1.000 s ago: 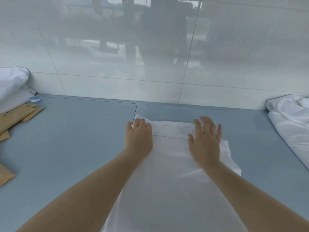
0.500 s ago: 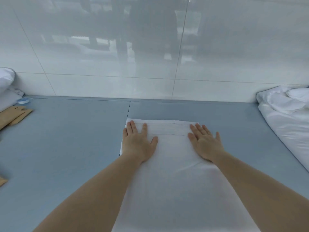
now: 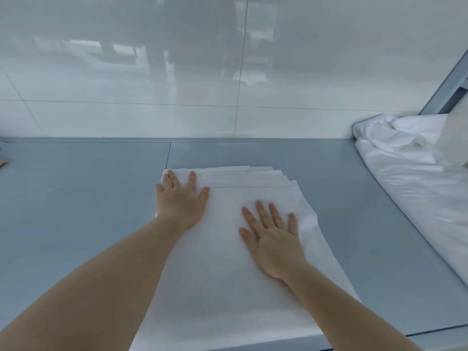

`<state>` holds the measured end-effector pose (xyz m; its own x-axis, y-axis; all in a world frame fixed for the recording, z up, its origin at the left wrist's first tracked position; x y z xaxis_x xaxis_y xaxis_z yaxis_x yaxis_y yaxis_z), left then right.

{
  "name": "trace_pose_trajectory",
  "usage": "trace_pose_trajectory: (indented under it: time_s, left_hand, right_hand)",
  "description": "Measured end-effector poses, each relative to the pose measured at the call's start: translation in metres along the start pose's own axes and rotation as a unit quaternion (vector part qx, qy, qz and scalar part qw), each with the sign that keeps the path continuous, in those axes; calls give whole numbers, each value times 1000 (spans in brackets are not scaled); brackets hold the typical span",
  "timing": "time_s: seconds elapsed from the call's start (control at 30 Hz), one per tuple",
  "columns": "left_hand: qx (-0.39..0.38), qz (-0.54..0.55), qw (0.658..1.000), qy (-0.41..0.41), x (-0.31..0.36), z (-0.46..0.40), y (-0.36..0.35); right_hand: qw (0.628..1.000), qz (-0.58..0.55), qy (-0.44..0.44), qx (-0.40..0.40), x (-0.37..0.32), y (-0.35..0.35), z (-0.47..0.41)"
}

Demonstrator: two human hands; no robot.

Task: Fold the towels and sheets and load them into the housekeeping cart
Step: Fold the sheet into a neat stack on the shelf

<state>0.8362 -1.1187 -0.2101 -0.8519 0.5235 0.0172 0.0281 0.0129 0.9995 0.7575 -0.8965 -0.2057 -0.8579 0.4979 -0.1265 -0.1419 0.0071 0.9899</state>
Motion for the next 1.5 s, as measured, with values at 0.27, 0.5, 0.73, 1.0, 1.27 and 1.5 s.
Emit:
trace_pose_trajectory:
  time_s: [0.27, 0.5, 0.73, 1.0, 1.27, 1.5]
  left_hand:
    - [-84, -7, 995, -55, 2, 56, 10]
    - [-155, -24, 984, -82, -18, 153, 21]
    - [-137, 3, 989, -57, -42, 200, 19]
    - [-27, 68, 997, -26, -39, 211, 6]
    - [-33, 63, 997, -17, -41, 208, 6]
    - [-40, 80, 996, 26, -25, 229, 8]
  right_hand:
    - [997, -11, -72, -18, 18, -3, 1]
    - [996, -15, -86, -36, 13, 4, 3]
    - [992, 0, -92, -87, -17, 24, 11]
    - [990, -52, 119, -63, -100, 0, 79]
    - [997, -1, 77, 3, -58, -16, 89]
    - [1000, 3, 25, -15, 14, -10, 85]
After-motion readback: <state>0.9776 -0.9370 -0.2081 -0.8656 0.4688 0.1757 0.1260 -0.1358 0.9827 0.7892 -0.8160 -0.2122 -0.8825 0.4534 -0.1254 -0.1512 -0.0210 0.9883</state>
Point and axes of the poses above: each hand's wrist, its own z-axis away from the middle knuckle, its own y-axis out of the back of the hand, x = y × z, the point moved 1 cm from there along -z, towards the middle knuckle, and after that the axes turned 9 degrees about y, right-handed, at the moved point
